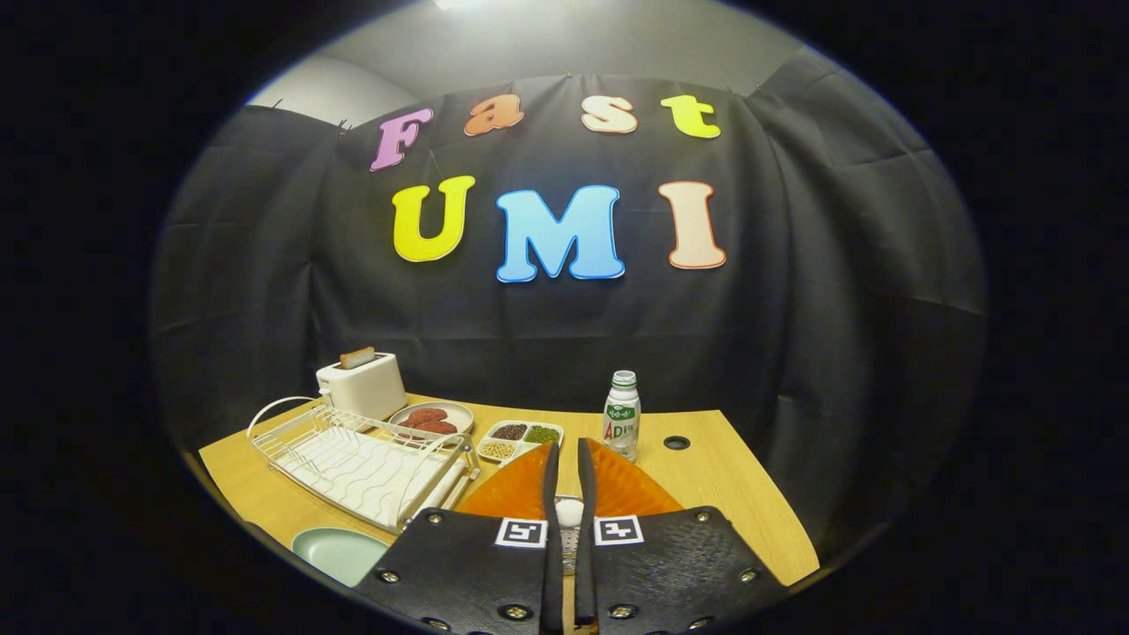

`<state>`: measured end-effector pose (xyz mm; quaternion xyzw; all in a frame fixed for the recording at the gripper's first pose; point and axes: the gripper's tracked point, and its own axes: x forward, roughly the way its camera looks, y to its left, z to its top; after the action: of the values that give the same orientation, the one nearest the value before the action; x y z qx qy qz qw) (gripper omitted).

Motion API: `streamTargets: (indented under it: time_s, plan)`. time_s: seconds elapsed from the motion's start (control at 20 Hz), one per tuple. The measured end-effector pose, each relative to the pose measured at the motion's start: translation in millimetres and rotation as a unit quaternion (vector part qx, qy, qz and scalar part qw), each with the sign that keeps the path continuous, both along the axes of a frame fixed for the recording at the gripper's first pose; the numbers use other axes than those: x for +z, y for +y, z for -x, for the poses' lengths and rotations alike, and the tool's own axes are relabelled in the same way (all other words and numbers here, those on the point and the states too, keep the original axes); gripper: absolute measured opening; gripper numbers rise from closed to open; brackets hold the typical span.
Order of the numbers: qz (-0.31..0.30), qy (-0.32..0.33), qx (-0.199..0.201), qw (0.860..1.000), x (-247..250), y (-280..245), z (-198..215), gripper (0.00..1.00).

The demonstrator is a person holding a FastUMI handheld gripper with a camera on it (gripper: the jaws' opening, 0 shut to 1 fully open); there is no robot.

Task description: Take the plate from the dish rack, then take the spoon from the basket and place it into the plate.

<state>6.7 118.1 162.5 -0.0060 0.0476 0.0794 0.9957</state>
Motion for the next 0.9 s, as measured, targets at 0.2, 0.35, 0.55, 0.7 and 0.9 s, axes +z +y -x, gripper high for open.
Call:
streamTargets:
  time_s: [0.2, 0.35, 0.55, 0.7, 0.9]
  plan:
    - [0.013, -0.001, 0.002, 1.000, 17, 8, 11, 0.05]
    - [0.015, -0.001, 0.004, 1.000, 29, 21, 24, 0.05]
    - [-0.003, 0.020, 0.009, 1.000, 24, 42, 46, 0.05]
    - [-0.010, 0.042, 0.023, 0.999, 9, 65, 61, 0.05]
    - [-0.001, 0.071, 0.046, 0.996, -12, 91, 79, 0.05]
